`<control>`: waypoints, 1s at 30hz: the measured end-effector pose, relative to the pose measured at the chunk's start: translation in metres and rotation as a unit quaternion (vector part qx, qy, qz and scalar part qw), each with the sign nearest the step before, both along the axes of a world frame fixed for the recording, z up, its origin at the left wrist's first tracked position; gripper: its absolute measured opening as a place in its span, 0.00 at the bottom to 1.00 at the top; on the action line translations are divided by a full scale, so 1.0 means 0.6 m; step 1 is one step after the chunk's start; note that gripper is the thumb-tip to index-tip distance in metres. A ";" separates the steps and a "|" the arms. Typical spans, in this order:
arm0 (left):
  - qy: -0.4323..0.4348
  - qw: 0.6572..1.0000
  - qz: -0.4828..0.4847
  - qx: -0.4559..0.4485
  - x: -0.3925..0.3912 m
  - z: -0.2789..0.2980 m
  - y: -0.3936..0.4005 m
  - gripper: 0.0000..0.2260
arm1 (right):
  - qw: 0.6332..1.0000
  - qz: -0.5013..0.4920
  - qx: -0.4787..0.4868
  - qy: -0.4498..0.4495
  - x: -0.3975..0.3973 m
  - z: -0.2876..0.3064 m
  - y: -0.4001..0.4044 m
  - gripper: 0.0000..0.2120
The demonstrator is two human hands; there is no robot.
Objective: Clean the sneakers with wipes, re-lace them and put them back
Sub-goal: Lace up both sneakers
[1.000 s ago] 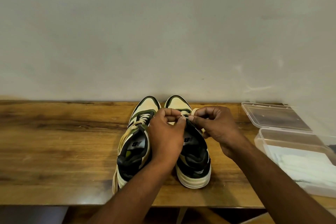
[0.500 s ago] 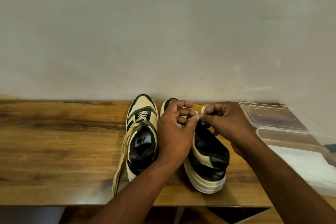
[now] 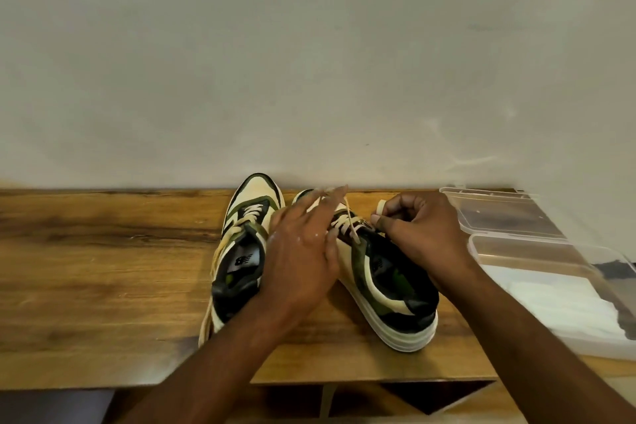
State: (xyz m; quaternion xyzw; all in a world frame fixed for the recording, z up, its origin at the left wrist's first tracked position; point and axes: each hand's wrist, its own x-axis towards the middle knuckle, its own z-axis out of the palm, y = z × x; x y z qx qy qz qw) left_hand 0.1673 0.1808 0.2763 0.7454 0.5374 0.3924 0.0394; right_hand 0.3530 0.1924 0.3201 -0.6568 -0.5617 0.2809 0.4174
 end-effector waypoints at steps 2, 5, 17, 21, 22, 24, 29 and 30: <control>-0.005 1.000 0.024 0.009 -0.020 0.007 0.002 0.31 | 1.000 -0.004 0.003 0.005 -0.001 -0.001 -0.003 0.08; -0.055 0.997 0.055 -0.004 -0.041 0.015 0.006 0.30 | 1.000 -0.019 -0.001 0.018 -0.006 -0.005 -0.006 0.07; -0.217 0.951 0.060 -0.213 0.003 0.014 -0.005 0.06 | 0.999 -0.033 -0.009 0.043 -0.029 -0.017 -0.012 0.07; -0.258 0.936 0.021 -0.239 0.011 0.014 -0.014 0.05 | 0.999 -0.031 -0.001 0.041 -0.031 -0.018 -0.014 0.07; -0.267 0.934 0.017 -0.238 0.013 0.013 -0.016 0.06 | 0.999 -0.032 0.000 0.041 -0.031 -0.018 -0.015 0.07; -0.276 0.931 0.014 -0.238 0.018 0.013 -0.019 0.06 | 0.998 -0.035 0.000 0.049 -0.033 -0.020 -0.014 0.07; -0.346 0.903 -0.029 -0.253 0.027 0.022 -0.014 0.03 | 0.996 -0.005 -0.012 0.087 -0.033 -0.013 -0.015 0.06; -0.368 0.893 -0.049 -0.254 0.026 0.025 -0.012 0.02 | 0.995 0.009 -0.015 0.103 -0.032 -0.009 -0.016 0.06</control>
